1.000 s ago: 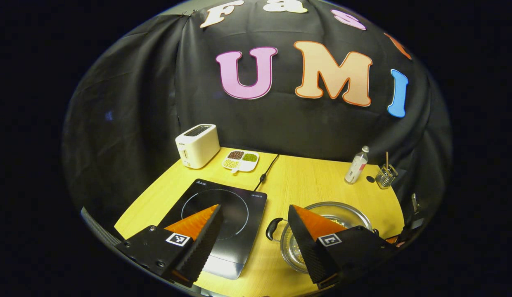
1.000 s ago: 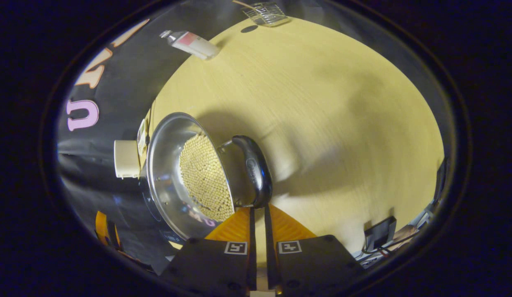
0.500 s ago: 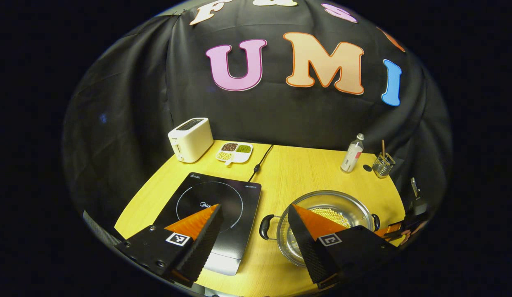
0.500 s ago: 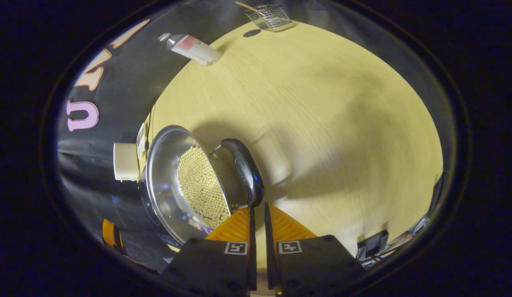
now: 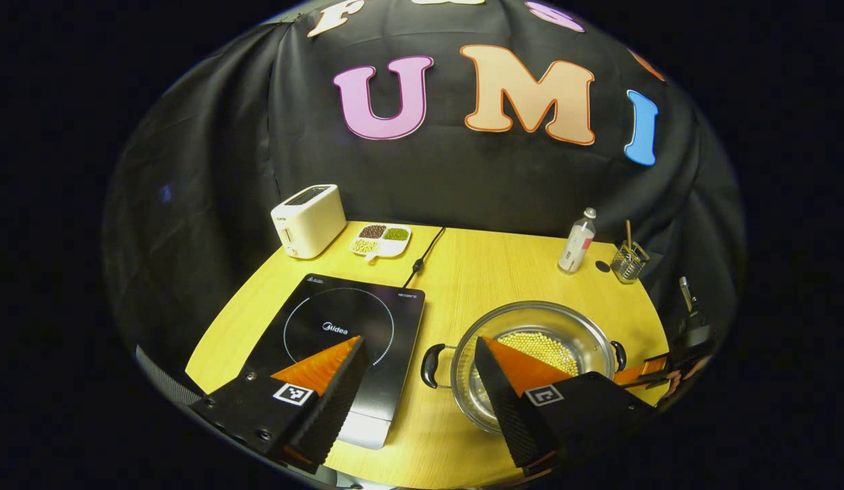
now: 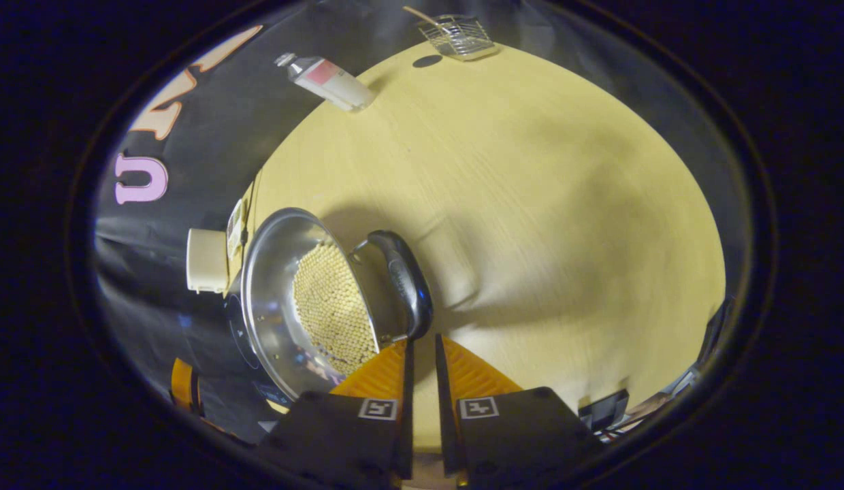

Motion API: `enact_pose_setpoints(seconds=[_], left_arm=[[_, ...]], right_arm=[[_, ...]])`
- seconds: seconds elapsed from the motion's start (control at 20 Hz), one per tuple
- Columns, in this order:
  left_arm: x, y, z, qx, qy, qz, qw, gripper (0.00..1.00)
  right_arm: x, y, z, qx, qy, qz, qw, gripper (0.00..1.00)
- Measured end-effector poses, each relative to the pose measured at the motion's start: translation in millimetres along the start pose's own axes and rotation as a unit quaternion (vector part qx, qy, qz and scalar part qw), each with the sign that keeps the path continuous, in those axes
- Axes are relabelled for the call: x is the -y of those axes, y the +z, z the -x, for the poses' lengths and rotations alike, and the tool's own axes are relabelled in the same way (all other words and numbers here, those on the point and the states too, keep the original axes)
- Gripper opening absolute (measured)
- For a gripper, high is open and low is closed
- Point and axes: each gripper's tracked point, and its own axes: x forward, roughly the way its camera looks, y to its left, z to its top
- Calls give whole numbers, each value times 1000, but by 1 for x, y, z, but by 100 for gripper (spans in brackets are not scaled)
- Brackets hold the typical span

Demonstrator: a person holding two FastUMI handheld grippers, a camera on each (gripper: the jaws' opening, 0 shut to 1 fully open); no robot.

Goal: First push the handle of the pot to place it horizontally, then grasp the pot with both hands and set it on the induction cooktop.

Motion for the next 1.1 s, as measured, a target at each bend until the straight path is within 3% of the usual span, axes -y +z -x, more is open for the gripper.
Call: enact_pose_setpoints(seconds=[0.05,0.1,0.15,0.2,0.3,0.35,0.45,0.5,0.65,0.75,0.8,1.1], left_arm=[[1,-2,-1,-2,-2,0,1000,97],[3,-6,-2,-6,-4,-1,1000,96],[4,-8,-3,-10,-5,-2,1000,96],[5,-12,-5,-16,-6,-4,1000,97],[9,-19,-10,-26,-10,-6,1000,97],[12,-22,-12,-31,-15,-4,999,97],[17,-28,-17,-44,-23,0,999,97],[18,-31,-21,-49,-27,1,998,100],[20,-43,-35,-71,-39,-1,997,97],[21,-51,-46,-87,-46,-2,995,98],[22,-54,-52,-95,-51,0,994,98],[27,-66,-90,-138,-70,-1,988,96]], right_arm=[[1,2,5,3,2,-4,1000,32],[5,4,9,5,-1,-7,1000,34],[7,1,11,1,1,-7,1000,45],[9,3,18,5,2,-9,1000,42],[9,8,18,11,11,-21,1000,53],[6,8,22,13,19,-27,999,68],[2,14,31,22,35,-37,998,71],[0,21,34,31,41,-39,998,77],[-8,36,43,51,55,-34,997,91],[-11,46,42,60,56,-27,996,91],[-13,48,41,60,57,-23,996,99],[-24,49,15,27,59,-3,998,100]])
